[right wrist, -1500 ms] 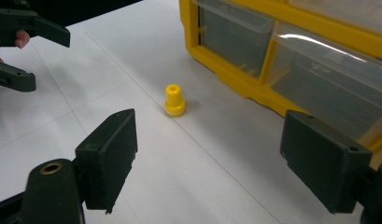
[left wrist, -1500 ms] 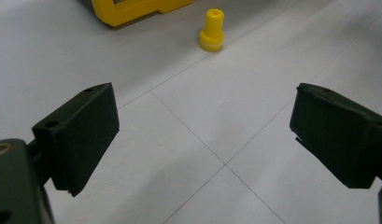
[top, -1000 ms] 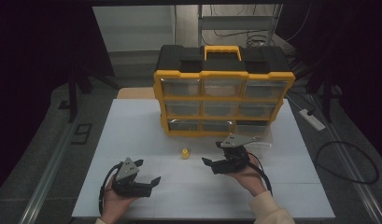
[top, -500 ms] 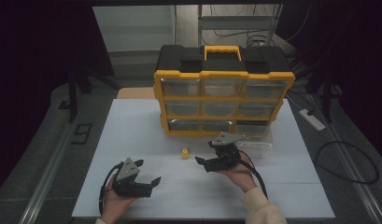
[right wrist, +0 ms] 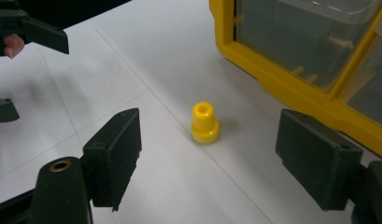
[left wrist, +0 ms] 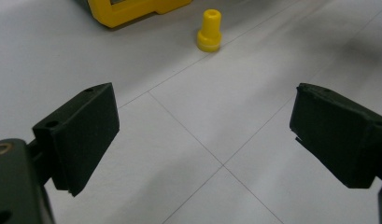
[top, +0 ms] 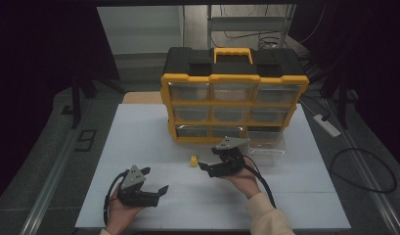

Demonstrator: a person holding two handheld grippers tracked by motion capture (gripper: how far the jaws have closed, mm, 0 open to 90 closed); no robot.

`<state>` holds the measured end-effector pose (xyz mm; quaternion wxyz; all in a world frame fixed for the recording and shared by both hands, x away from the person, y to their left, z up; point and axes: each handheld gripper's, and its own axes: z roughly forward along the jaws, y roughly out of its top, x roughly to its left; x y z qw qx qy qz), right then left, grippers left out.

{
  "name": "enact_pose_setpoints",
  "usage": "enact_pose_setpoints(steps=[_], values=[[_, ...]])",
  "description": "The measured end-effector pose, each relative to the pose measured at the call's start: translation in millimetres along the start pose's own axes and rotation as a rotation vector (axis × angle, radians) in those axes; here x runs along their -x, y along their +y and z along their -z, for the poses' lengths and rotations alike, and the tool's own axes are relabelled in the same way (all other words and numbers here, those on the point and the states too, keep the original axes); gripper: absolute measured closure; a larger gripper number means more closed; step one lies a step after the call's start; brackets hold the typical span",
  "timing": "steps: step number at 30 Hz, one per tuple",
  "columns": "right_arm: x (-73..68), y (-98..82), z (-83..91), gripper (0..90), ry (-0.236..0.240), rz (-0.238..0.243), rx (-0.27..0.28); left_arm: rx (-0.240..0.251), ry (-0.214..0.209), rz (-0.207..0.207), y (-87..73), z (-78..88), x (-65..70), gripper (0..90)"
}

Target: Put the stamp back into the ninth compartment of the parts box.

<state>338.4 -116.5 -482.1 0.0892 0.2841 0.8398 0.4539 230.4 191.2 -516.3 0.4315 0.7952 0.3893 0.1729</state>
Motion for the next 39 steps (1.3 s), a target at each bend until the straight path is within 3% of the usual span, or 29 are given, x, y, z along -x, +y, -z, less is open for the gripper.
enact_pose_setpoints(steps=[27, 39], values=[[-0.3, 0.9, -35.7, 25.0, -0.036, 0.021, -0.062, -0.003, 0.005, -0.011, 0.0, -0.1, 0.2, 8.4], [-2.6, -0.8, -57.7, 30.3, -0.047, 0.060, -0.105, -0.009, 0.006, -0.011, 0.0, -0.2, -0.5, 8.4]])
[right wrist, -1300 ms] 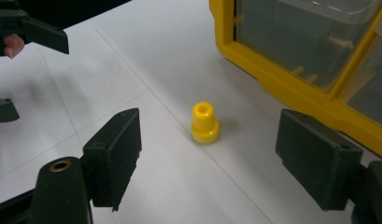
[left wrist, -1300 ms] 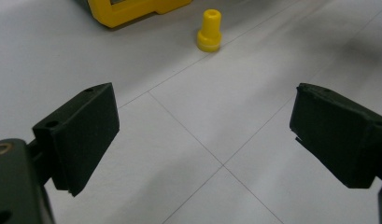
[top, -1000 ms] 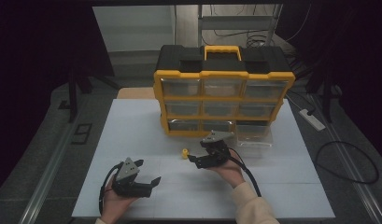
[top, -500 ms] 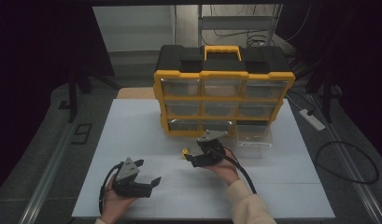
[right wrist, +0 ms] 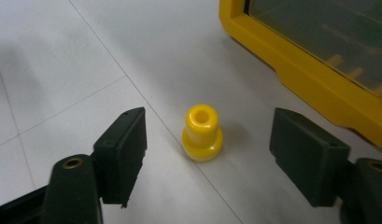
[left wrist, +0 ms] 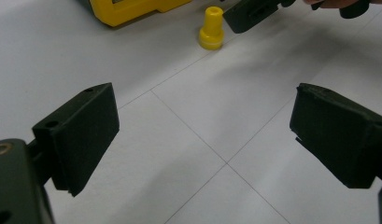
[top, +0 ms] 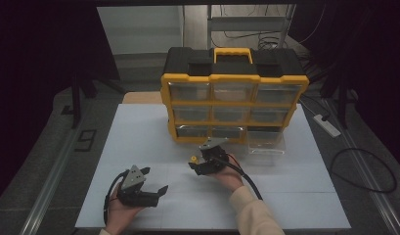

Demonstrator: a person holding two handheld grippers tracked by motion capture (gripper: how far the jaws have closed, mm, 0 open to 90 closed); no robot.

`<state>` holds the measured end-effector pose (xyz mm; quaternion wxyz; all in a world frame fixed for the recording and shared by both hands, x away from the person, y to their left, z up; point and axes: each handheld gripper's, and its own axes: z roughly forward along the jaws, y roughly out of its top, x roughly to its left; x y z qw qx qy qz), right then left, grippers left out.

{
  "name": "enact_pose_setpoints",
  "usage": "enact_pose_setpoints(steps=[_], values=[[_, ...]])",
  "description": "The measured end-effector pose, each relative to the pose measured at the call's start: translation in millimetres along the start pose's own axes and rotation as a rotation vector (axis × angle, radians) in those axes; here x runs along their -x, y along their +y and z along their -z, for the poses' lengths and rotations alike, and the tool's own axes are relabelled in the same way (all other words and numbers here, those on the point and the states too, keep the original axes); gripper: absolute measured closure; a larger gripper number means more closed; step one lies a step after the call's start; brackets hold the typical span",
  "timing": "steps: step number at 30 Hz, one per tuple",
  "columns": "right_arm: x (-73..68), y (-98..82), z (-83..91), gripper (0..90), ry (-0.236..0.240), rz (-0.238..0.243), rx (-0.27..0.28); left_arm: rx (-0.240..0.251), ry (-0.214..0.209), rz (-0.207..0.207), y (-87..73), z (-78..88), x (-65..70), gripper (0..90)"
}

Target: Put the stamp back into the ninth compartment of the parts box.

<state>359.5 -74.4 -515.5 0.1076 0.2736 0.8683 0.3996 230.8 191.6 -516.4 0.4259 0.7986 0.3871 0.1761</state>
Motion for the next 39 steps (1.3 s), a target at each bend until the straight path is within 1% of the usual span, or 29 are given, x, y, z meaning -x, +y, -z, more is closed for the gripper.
enact_pose_setpoints(steps=[3, 5, 8, 10, 15, 16, 17, 19, 20, 22, 27, 29, 33, 39], values=[[-0.7, 0.2, -3.7, 33.0, 0.001, 0.000, 0.000, 0.001, 0.003, 0.001, 0.0, 0.2, -0.1, 8.2], [-2.0, 0.3, -6.5, 35.7, 0.005, 0.010, -0.005, 0.001, 0.004, 0.002, -0.1, 0.3, -0.2, 8.2], [-4.3, 0.7, -10.2, 39.4, -0.006, 0.030, -0.021, -0.001, 0.003, 0.001, -0.2, 0.1, -0.3, 8.2], [-5.6, 1.1, -12.0, 41.5, -0.009, 0.043, -0.021, -0.002, 0.003, -0.001, -0.2, 0.0, -0.1, 8.2], [-6.9, 2.9, -13.9, 47.9, -0.020, 0.056, -0.028, -0.002, 0.004, 0.000, -0.2, 0.1, -0.2, 8.2], [-6.9, 3.3, -13.8, 49.9, -0.032, 0.061, -0.032, -0.002, 0.004, 0.000, -0.2, 0.1, -0.2, 8.2], [-6.7, 3.3, -13.7, 51.9, -0.035, 0.062, -0.031, -0.003, 0.003, -0.001, -0.2, 0.1, -0.2, 8.2], [-6.2, 3.1, -14.3, 55.6, -0.026, 0.056, -0.029, -0.003, 0.004, -0.002, -0.2, 0.1, -0.1, 8.2], [-6.2, 3.1, -14.4, 56.8, -0.037, 0.061, -0.037, -0.003, 0.004, -0.001, -0.2, 0.1, -0.2, 8.2], [-5.5, 2.5, -14.7, 61.0, -0.039, 0.060, -0.035, -0.002, 0.007, 0.000, -0.3, 0.3, -0.4, 8.2], [-6.1, 2.4, -15.7, 65.0, -0.035, 0.066, -0.031, -0.004, 0.009, -0.002, -0.4, 0.1, -0.3, 8.2], [-7.0, 2.6, -15.4, 72.0, -0.036, 0.068, -0.026, -0.005, 0.008, -0.001, -0.5, 0.0, -0.3, 8.3], [-6.6, 2.7, -13.6, 72.7, -0.041, 0.071, -0.028, -0.005, 0.010, 0.000, -0.5, 0.2, -0.6, 8.2], [-5.7, 3.8, -8.0, 72.9, -0.046, 0.073, -0.004, -0.006, 0.011, 0.000, -0.6, 0.2, -0.9, 8.3]])
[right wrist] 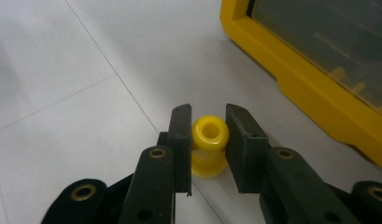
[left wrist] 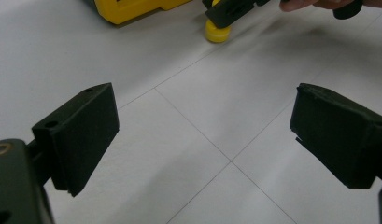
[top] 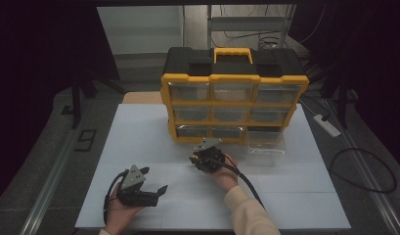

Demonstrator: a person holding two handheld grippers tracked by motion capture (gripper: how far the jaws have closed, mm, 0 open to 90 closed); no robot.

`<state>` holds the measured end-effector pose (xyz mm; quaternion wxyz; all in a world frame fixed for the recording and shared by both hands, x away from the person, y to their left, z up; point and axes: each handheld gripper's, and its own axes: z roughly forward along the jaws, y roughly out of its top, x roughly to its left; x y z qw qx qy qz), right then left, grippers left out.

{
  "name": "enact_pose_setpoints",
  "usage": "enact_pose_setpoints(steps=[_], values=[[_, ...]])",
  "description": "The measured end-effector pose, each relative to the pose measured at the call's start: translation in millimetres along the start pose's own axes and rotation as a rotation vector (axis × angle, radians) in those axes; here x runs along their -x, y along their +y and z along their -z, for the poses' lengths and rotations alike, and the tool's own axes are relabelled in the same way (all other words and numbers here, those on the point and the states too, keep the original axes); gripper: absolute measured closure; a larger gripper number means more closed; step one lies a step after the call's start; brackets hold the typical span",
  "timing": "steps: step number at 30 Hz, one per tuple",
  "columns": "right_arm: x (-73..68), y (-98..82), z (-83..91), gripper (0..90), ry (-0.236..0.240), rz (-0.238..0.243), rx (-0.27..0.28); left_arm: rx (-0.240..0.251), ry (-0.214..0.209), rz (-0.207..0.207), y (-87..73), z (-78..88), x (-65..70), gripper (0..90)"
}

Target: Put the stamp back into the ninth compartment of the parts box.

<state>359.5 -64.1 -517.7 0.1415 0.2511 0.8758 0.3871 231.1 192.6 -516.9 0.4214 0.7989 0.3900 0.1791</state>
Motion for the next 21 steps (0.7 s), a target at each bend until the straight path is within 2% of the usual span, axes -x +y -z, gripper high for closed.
enact_pose_setpoints(steps=[6, 8, 12, 21], values=[[-1.5, 3.1, 13.0, 73.0, 0.024, -0.008, 0.040, -0.001, 0.002, -0.001, -0.1, 0.0, -0.3, 8.3], [-3.7, 4.7, 20.8, 73.0, 0.027, 0.020, 0.052, -0.002, 0.002, 0.000, -0.2, -0.1, -0.2, 8.3], [-6.1, 4.5, 30.0, 73.0, 0.041, 0.045, 0.059, -0.001, 0.003, 0.001, -0.2, 0.0, -0.3, 8.3], [-3.6, -2.9, 44.5, 73.0, 0.044, 0.033, 0.073, -0.004, 0.006, 0.003, -0.8, 0.0, -0.7, 8.4]])
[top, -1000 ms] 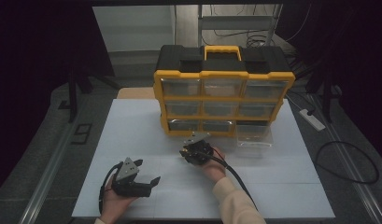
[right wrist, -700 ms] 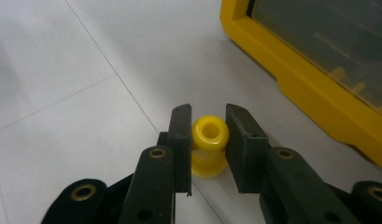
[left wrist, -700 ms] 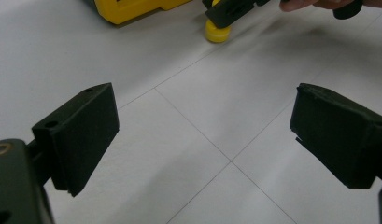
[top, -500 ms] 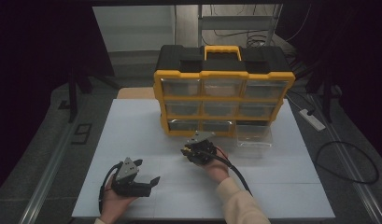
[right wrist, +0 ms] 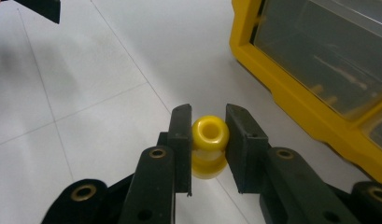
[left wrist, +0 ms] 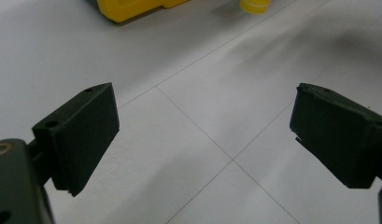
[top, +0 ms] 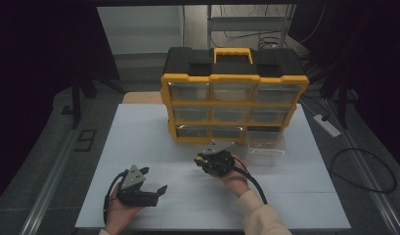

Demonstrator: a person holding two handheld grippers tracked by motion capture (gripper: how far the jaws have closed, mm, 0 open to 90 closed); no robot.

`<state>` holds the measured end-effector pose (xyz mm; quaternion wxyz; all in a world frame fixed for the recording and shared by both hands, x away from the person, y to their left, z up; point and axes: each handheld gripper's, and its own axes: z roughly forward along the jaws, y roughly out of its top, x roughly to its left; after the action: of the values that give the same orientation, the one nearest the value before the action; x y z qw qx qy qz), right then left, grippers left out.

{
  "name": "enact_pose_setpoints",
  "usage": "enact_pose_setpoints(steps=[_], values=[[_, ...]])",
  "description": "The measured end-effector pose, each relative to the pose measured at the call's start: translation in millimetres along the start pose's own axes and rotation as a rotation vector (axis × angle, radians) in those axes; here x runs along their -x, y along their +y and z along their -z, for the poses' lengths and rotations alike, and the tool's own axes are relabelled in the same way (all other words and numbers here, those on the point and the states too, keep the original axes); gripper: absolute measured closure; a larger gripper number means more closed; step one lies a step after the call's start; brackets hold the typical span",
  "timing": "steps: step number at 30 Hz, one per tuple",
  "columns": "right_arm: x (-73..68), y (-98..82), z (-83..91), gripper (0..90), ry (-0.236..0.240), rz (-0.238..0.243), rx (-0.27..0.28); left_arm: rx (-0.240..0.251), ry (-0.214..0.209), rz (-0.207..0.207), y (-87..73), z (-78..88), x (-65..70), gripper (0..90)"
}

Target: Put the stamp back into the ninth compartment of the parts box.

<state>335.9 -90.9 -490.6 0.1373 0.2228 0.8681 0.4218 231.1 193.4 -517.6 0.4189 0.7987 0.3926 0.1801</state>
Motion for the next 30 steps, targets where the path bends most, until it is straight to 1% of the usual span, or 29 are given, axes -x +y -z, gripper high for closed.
enact_pose_setpoints(steps=[3, 5, 7, 11, 14, 17, 20, 23, 30], values=[[-0.2, -3.4, 8.1, 73.0, -0.001, -0.005, 0.005, 0.003, 0.002, 0.005, -0.3, -0.1, -0.6, 8.4], [-0.7, -5.8, 13.0, 73.0, 0.005, -0.007, 0.014, 0.002, 0.002, 0.003, -0.3, 0.0, -0.1, 8.4], [-1.0, -7.8, 18.4, 73.0, 0.004, -0.003, 0.018, 0.000, 0.002, 0.001, -0.3, -0.1, 0.0, 8.4], [-0.8, -11.2, 27.1, 73.0, 0.002, -0.008, 0.032, 0.000, 0.003, 0.001, -0.2, -0.5, 0.2, 8.4], [-0.4, -13.7, 30.5, 73.0, 0.005, -0.013, 0.040, -0.001, 0.005, 0.002, -0.4, -0.7, 0.0, 8.4], [-1.5, -15.6, 32.3, 73.0, 0.005, -0.003, 0.036, -0.002, 0.008, 0.002, -0.6, -0.6, 0.1, 8.5], [-2.4, -16.8, 35.7, 73.0, 0.009, -0.003, 0.045, -0.004, 0.008, 0.002, -1.0, -0.5, 0.3, 8.4], [-2.4, -18.7, 39.8, 73.0, 0.010, -0.015, 0.063, -0.005, 0.010, 0.001, -1.1, -0.2, 0.6, 8.4], [-0.3, -23.9, 50.4, 73.0, 0.001, -0.021, 0.075, -0.003, 0.008, -0.002, -0.8, 0.2, 0.7, 8.4]])
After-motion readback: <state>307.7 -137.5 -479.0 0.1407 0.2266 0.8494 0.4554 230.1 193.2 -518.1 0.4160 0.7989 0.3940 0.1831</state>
